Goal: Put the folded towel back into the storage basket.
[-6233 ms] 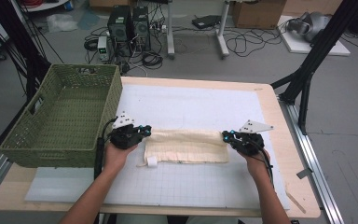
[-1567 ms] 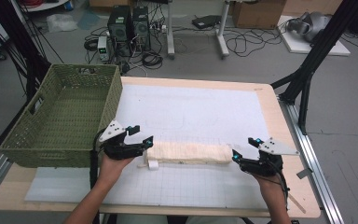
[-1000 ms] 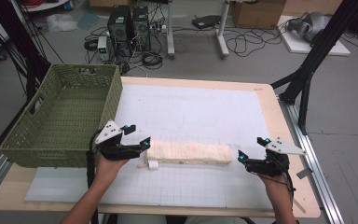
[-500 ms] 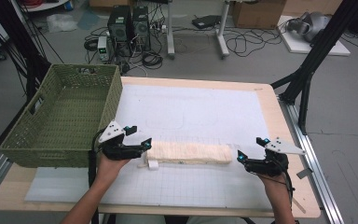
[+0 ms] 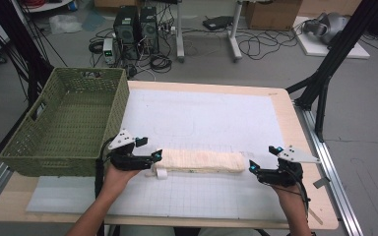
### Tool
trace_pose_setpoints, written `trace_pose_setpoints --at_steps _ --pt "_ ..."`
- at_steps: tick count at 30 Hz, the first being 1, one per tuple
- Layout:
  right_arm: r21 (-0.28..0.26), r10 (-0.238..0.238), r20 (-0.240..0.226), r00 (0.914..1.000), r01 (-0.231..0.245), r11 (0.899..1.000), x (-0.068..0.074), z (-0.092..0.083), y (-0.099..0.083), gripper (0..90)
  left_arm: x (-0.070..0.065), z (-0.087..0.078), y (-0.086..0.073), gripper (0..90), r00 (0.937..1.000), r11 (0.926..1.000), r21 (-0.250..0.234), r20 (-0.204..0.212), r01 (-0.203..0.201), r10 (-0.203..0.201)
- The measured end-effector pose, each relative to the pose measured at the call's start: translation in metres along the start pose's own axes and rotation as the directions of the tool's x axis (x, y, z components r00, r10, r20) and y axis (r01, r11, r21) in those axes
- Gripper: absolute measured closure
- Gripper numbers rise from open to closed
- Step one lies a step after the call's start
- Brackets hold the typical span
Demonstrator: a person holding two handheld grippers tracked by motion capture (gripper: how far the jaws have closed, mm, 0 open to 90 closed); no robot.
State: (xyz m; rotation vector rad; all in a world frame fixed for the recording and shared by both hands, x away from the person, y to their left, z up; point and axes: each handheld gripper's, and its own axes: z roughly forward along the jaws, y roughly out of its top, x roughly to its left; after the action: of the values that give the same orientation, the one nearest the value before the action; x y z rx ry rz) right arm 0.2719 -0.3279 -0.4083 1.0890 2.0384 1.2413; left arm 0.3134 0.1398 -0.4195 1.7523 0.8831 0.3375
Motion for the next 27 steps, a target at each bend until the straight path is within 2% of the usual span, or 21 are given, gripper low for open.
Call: trace_pose_setpoints --at_steps 4,7,13,16,20,26,27 --pt "0.006 -0.007 0.000 1.0000 0.007 1.000 0.000 0.001 0.000 10.2 0.001 0.005 -0.004 24.0 0.9999 0.9981 0.061 -0.003 0.013 -0.013" --pt "0.009 -0.009 -0.005 0.9999 0.009 1.000 0.001 0.003 0.000 10.2 0.002 0.008 -0.007 28.9 0.9999 0.9948 0.101 0.003 0.015 -0.015" --pt "0.016 -0.012 -0.011 0.9999 0.013 1.000 0.001 0.006 0.000 10.2 0.001 0.011 -0.011 31.6 0.9996 0.9906 0.135 0.012 0.022 -0.024" --pt "0.022 -0.010 -0.014 0.9998 0.011 1.000 0.002 0.006 0.000 10.1 0.001 0.013 -0.013 32.5 0.9994 0.9862 0.163 0.010 0.030 -0.032" --pt "0.027 -0.009 -0.023 0.9997 0.010 1.000 0.002 0.007 -0.001 10.2 -0.001 0.017 -0.018 33.9 0.9993 0.9772 0.209 -0.009 0.037 -0.036" --pt "0.027 -0.016 -0.023 0.9996 0.017 0.999 0.003 0.008 -0.001 10.2 -0.004 0.022 -0.021 39.4 0.9993 0.9631 0.269 -0.038 0.005 0.006" --pt "0.029 -0.014 -0.022 0.9997 0.014 0.999 0.003 0.008 -0.001 10.2 -0.006 0.023 -0.021 40.8 0.9988 0.9580 0.287 -0.046 -0.004 0.018"
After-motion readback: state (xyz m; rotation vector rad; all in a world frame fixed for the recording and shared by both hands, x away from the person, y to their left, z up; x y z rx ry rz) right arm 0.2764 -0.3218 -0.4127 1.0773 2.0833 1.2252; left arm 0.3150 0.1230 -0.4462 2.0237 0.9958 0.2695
